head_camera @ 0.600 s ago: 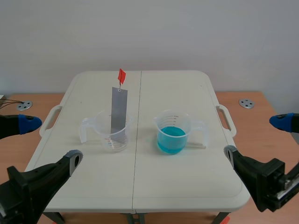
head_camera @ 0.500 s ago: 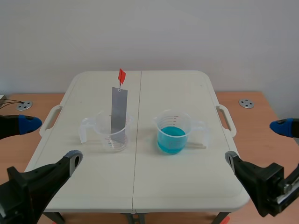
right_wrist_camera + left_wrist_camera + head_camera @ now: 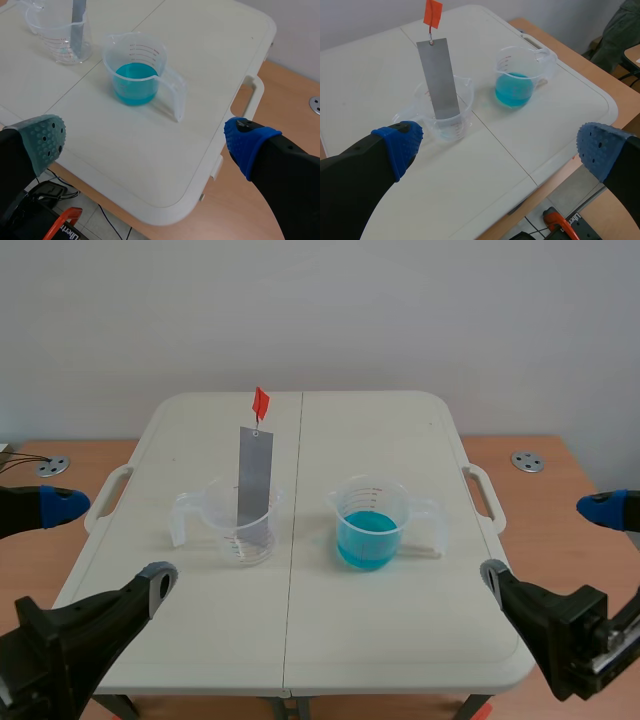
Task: Hold the metal plate by the orange handle, dip it into the blue solution, take it out and point at it, then put the plate back in the beaker on the left.
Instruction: 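Lift the metal plate out of the left beaker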
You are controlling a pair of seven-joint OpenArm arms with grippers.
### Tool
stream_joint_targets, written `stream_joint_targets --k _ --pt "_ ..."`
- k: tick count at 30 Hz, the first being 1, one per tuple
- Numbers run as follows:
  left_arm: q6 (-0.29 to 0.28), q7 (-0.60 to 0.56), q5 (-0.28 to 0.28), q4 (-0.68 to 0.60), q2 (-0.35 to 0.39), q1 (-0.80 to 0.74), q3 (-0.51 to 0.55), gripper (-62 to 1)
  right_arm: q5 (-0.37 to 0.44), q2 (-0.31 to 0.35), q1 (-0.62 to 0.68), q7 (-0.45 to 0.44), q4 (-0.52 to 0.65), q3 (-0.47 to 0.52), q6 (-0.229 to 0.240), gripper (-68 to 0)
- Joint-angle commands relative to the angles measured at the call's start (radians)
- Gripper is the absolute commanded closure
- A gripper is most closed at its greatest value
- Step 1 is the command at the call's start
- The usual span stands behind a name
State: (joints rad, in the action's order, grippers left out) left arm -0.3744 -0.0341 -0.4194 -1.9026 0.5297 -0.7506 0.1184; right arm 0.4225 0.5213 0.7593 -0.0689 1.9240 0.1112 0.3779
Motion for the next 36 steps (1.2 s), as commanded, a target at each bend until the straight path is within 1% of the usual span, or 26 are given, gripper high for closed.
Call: stream_joint_targets --k 1,28,29,31,32,33,34,35,36 --pt "-0.002 -0.014 -0.007 -0.021 0.003 0.0 -0.006 -62.3 0.007 -0.001 -0.009 -0.017 0.006 0.007 0.0 -66.3" --pt "0.003 -0.018 -0.007 -0.021 0.003 0.0 -0.006 -62.3 0.007 -0.001 -0.011 -0.027 0.006 0.007 0.004 -66.3" --pt "0.007 -0.018 -0.007 -0.021 0.003 0.0 -0.006 -53.6 0.007 -0.001 -0.011 -0.027 0.006 0.007 0.004 -66.3" --pt "0.007 -0.018 0.007 -0.021 0.003 -0.003 -0.006 -30.3 0.007 -0.001 -0.011 -0.027 0.006 0.007 0.004 -66.3" --pt "0.007 -0.018 0.023 -0.021 0.003 -0.003 -0.006 -19.8 0.007 -0.001 -0.011 -0.027 0.006 0.007 0.004 -66.3" --pt "0.01 -0.018 0.036 -0.021 0.003 -0.003 -0.006 -11.9 0.007 -0.001 -0.011 -0.027 0.006 0.007 0.004 -66.3" --pt "0.016 -0.018 0.047 -0.021 0.003 -0.006 -0.006 -7.3 0.007 -0.001 -0.011 -0.027 0.006 0.007 0.004 -66.3" --pt "0.024 -0.018 0.047 -0.021 0.003 -0.011 -0.006 -4.0 0.007 -0.001 -0.011 -0.027 0.006 0.007 0.004 -66.3" --pt "0.037 -0.02 0.047 -0.021 0.003 -0.018 -0.006 -2.7 0.007 -0.001 -0.011 -0.027 0.006 0.007 0.005 -66.3"
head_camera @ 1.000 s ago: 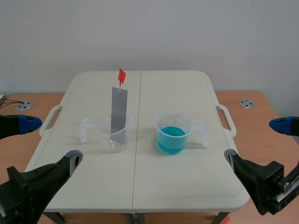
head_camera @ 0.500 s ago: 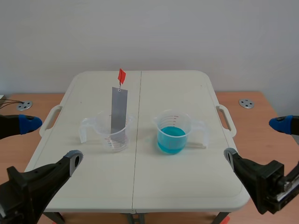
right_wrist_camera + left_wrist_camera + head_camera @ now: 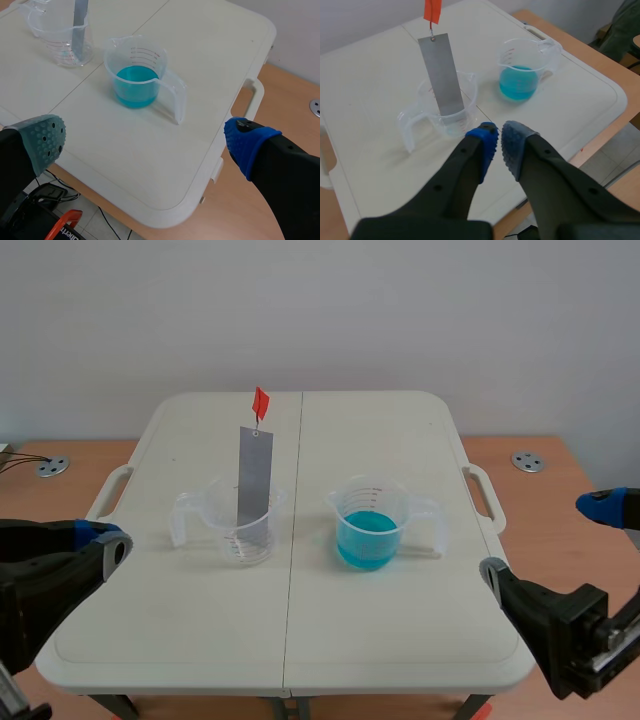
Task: Hold the metal plate by the orange handle, dip it into the blue solution, take it out and point at it, then put the plate back in the beaker on the left.
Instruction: 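Lift the metal plate out of the left beaker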
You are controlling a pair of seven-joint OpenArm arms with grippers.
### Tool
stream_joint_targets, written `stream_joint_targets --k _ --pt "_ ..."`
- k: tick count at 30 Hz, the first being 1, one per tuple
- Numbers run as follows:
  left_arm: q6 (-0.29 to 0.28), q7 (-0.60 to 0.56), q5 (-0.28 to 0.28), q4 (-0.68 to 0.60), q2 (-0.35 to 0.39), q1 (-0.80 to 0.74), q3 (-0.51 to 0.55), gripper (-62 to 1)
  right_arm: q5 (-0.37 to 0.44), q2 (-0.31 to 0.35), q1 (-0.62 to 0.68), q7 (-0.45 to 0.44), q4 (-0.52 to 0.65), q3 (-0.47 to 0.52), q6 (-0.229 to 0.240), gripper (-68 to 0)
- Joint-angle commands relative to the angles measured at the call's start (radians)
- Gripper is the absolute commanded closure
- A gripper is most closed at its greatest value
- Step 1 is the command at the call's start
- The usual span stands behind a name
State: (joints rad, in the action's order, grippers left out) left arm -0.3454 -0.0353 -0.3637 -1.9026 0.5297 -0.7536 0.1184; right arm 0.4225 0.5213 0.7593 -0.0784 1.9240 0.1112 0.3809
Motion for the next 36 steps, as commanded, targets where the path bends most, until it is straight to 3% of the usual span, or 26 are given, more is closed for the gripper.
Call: stream_joint_targets --k 1,5,14,19,29,36 --pt "0.015 -0.02 -0.009 -0.021 0.003 -0.019 -0.006 -2.7 0.007 -0.001 -0.011 -0.018 0.006 0.007 0.002 -66.3" --pt "0.026 -0.019 0.003 -0.021 0.003 -0.053 -0.005 -2.7 0.007 0.0 -0.011 -0.018 0.006 0.007 0.005 -66.3" --pt "0.095 -0.02 0.117 -0.014 0.003 -0.264 -0.004 -2.7 0.007 -0.001 -0.013 -0.018 0.006 0.007 0.008 -66.3" --pt "0.101 -0.019 0.122 0.024 0.003 -0.384 -0.004 -2.7 0.007 -0.001 -0.079 -0.002 0.006 -0.012 0.039 -66.3" --pt "0.1 -0.021 0.121 0.217 0.0 -0.443 -0.006 -2.7 0.008 -0.005 -0.293 0.041 -0.002 -0.171 0.039 -66.3" --pt "0.096 -0.027 0.121 0.346 -0.004 -0.418 -0.006 -2.7 0.008 -0.085 -0.495 0.132 -0.114 -0.315 0.039 -66.3"
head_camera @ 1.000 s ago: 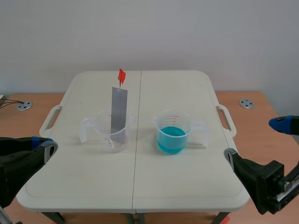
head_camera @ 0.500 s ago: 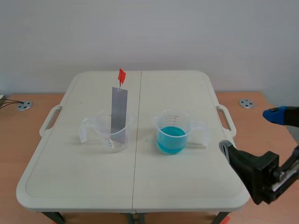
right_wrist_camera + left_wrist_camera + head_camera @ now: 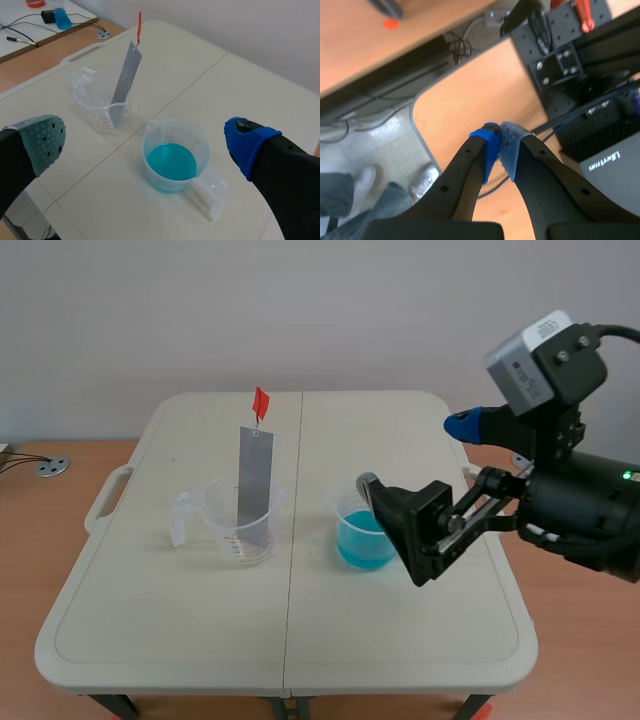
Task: Hold the metal plate by the orange handle, dip it into the blue solution, take it out and point at it, then put the plate back in the beaker on the left.
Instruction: 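Lift the metal plate out of the left beaker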
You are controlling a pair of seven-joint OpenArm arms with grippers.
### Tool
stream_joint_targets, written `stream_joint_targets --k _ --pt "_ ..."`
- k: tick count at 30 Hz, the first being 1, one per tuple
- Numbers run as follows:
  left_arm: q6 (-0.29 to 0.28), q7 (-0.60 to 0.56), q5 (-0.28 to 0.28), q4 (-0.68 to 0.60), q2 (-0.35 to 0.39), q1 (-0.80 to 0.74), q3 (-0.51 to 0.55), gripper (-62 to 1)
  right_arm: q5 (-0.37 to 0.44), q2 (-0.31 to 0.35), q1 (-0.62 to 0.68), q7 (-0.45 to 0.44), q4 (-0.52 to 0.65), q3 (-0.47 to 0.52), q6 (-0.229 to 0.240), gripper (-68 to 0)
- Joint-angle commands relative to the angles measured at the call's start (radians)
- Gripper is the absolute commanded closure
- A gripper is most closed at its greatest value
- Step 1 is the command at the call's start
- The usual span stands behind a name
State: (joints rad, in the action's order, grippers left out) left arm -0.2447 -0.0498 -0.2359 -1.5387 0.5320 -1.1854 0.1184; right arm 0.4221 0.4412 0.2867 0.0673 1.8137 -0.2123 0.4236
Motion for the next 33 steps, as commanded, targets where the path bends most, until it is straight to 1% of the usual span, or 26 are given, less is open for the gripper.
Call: stream_joint_targets --k 1,5,7,10,12,15,25,30,33 --pt "-0.005 -0.007 -0.006 -0.001 -0.01 0.026 -0.007 -2.7 0.008 -0.019 -0.05 -0.006 -0.022 -0.006 -0.004 -66.3" --pt "-0.005 0.029 -0.006 0.057 -0.022 0.077 -0.007 -2.7 0.008 -0.07 -0.15 0.01 -0.082 -0.059 0.005 -66.3" --pt "-0.005 0.049 -0.006 0.077 -0.022 0.101 -0.007 -2.7 0.008 -0.091 -0.2 0.035 -0.111 -0.085 0.015 -66.3" --pt "-0.007 0.051 -0.006 0.095 -0.021 0.123 -0.007 -2.7 0.008 -0.119 -0.272 0.066 -0.165 -0.123 0.015 -66.3" --pt "-0.016 0.05 -0.007 0.096 -0.021 0.124 -0.007 -2.7 0.008 -0.135 -0.316 0.066 -0.209 -0.146 0.015 -66.3" --pt "-0.045 0.05 -0.007 0.096 -0.022 0.124 -0.008 -2.7 0.008 -0.16 -0.382 0.065 -0.288 -0.181 0.015 -66.3" --pt "-0.046 0.073 -0.006 0.1 -0.022 0.124 -0.025 -2.7 0.008 -0.245 -0.611 0.044 -0.577 -0.31 0.019 -66.3" --pt "-0.046 0.076 -0.006 0.1 -0.021 0.125 -0.025 -2.7 0.007 -0.289 -0.698 0.035 -0.666 -0.346 0.019 -66.3" --pt "-0.046 0.102 -0.006 0.1 -0.021 0.125 -0.025 -2.7 0.007 -0.317 -0.74 0.036 -0.717 -0.364 0.019 -66.3"
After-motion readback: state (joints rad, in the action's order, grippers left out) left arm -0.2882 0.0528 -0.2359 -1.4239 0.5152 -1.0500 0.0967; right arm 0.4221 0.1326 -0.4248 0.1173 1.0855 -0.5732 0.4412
